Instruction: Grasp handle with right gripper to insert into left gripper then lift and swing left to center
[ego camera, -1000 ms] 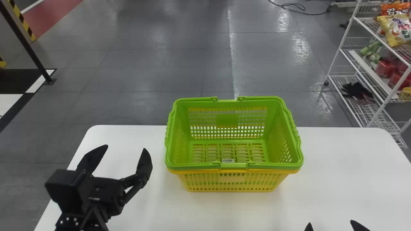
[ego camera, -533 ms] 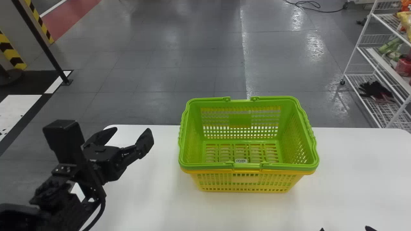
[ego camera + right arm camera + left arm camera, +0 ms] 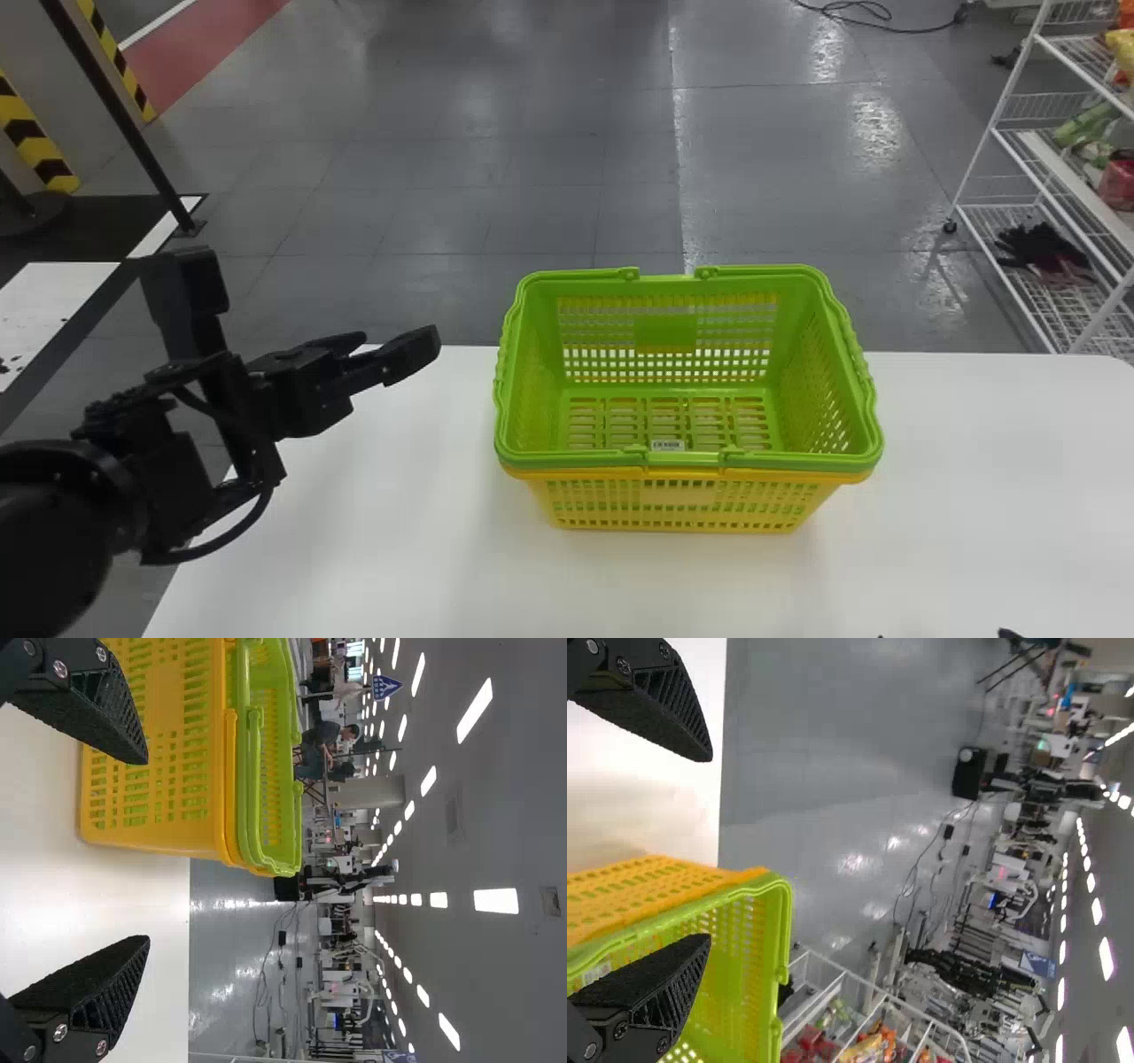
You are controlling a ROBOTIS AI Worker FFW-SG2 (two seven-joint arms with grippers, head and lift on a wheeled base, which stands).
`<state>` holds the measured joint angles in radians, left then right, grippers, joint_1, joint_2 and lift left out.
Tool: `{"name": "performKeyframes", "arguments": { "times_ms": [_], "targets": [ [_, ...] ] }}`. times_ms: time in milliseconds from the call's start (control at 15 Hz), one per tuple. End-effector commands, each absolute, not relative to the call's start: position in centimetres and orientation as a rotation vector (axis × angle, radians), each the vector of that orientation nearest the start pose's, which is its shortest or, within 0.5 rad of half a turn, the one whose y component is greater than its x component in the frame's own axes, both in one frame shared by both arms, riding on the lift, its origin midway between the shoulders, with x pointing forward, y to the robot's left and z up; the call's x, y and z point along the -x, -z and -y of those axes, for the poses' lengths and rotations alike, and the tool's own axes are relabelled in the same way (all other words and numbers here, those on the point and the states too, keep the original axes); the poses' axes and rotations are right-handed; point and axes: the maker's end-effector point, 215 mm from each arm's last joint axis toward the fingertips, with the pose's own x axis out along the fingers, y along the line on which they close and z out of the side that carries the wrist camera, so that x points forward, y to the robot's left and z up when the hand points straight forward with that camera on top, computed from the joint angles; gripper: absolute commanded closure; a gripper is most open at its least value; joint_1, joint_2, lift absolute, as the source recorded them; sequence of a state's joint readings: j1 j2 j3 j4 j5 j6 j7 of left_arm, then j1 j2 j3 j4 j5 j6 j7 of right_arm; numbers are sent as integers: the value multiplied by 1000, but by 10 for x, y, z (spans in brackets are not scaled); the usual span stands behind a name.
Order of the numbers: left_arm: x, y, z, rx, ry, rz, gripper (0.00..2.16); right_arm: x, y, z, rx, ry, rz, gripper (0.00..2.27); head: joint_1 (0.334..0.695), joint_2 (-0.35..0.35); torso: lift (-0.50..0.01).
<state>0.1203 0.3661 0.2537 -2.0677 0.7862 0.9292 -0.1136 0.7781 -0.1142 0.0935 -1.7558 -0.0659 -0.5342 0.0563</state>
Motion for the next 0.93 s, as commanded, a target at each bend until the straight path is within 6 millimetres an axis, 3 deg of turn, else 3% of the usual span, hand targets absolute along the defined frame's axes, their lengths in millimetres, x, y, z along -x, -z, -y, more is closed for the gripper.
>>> {"name": "performKeyframes", "arguments": {
  "times_ms": [0, 333, 867],
  "targets": [
    [-516, 335, -266, 417, 362, -529, 90, -301, 438, 187, -35, -168, -73, 83, 695, 120, -93],
    [-530, 351, -258, 542, 431, -628, 93, -298, 439, 187, -34, -167, -79, 83, 695, 101, -93],
    [-542, 371, -221, 587, 502, -724, 93, -296, 439, 192, -29, -160, -78, 83, 695, 58, -93]
  ]
}}
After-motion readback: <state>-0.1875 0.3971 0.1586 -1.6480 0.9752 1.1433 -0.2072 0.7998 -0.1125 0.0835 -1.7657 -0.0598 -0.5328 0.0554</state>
